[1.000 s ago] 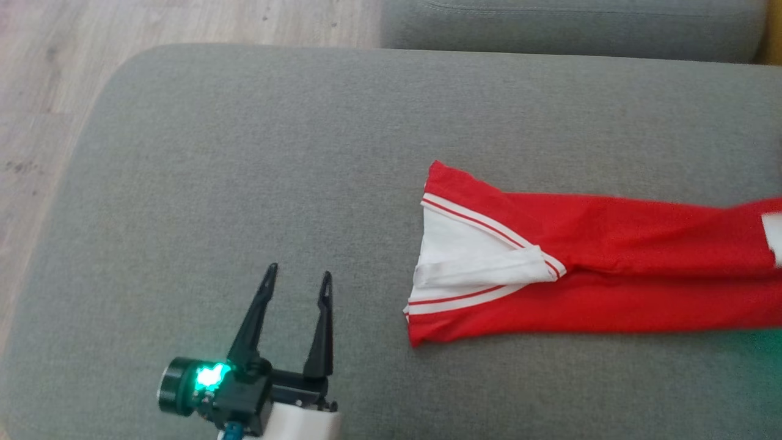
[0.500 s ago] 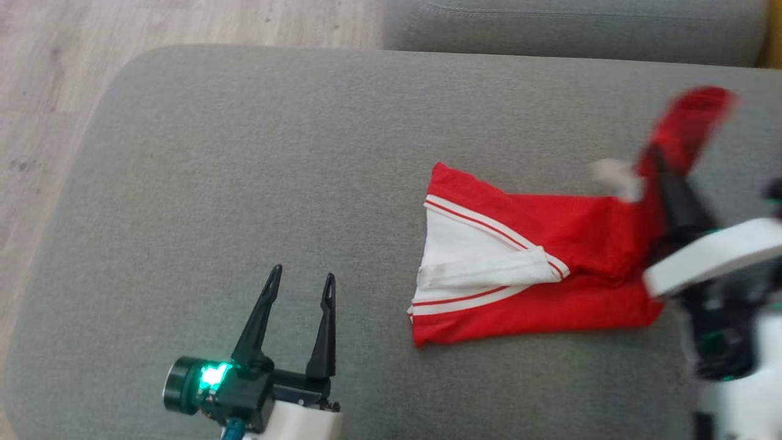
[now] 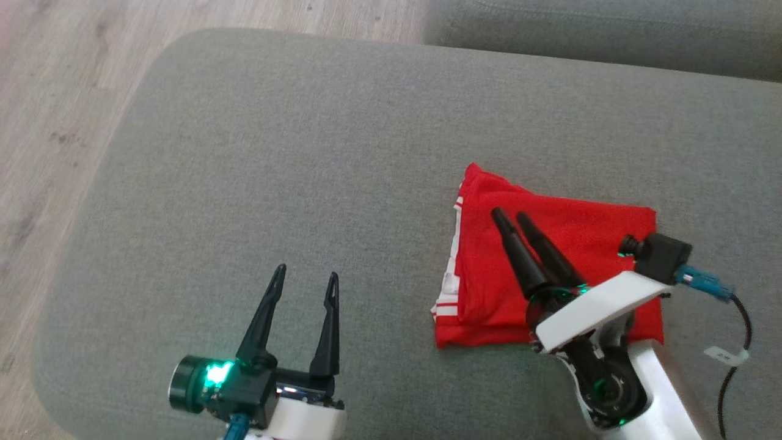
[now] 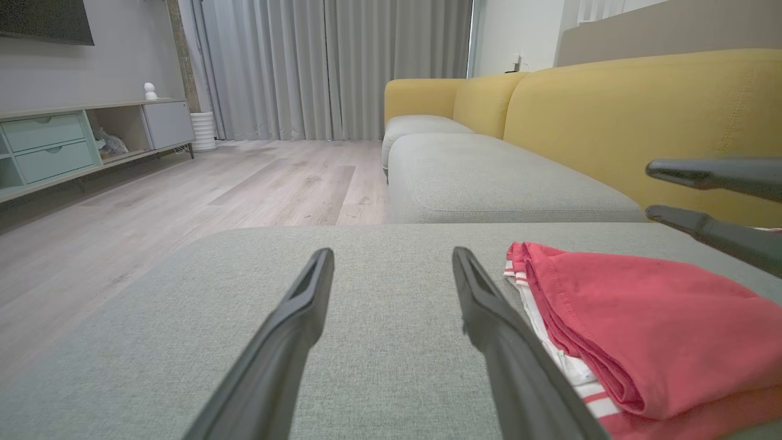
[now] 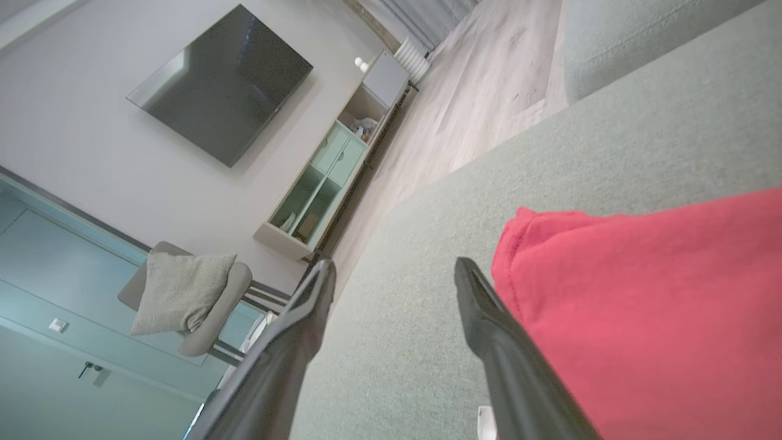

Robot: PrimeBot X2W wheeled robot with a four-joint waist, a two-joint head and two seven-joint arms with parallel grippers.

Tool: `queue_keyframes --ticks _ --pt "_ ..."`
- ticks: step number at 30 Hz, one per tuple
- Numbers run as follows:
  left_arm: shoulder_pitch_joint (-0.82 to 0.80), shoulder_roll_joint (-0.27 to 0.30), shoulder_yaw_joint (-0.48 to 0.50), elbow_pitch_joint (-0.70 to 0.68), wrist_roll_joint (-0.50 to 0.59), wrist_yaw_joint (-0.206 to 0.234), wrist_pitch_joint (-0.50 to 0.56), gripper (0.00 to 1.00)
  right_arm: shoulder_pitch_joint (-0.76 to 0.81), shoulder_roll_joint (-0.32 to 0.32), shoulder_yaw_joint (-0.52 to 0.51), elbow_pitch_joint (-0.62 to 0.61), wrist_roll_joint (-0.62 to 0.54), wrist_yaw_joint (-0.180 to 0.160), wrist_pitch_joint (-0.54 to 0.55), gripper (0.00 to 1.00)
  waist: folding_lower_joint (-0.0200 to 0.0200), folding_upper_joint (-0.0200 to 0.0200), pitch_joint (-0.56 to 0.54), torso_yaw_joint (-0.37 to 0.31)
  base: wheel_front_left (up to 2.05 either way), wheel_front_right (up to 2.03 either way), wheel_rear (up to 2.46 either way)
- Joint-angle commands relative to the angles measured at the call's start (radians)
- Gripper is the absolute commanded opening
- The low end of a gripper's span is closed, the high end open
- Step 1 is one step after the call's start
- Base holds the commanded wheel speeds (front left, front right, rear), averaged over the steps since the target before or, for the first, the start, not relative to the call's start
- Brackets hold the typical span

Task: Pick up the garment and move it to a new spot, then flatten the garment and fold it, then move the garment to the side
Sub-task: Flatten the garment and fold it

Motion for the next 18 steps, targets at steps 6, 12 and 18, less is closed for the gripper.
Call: queue_keyframes --ticks 6,12,18 --pt "-0.015 -0.008 0.044 -0.019 -0.006 0.01 -0.005 1.0 -0.04 0.003 -0.1 -0.019 -0.134 0.007 -0.103 1.0 0.0 0.0 -0.051 -0.029 0.0 0.0 0.0" --pt "0.026 -0.008 0.062 -0.005 -0.021 0.012 -0.005 1.0 0.054 -0.045 -0.185 -0.011 -0.229 0.007 -0.246 1.0 0.0 0.0 -0.138 -0.067 0.0 0.0 0.0" --pt "0.063 -0.008 0.074 0.002 -0.052 0.01 -0.005 1.0 0.16 -0.11 -0.167 0.077 -0.371 0.007 -0.408 1.0 0.0 0.0 -0.196 -0.097 0.0 0.0 0.0"
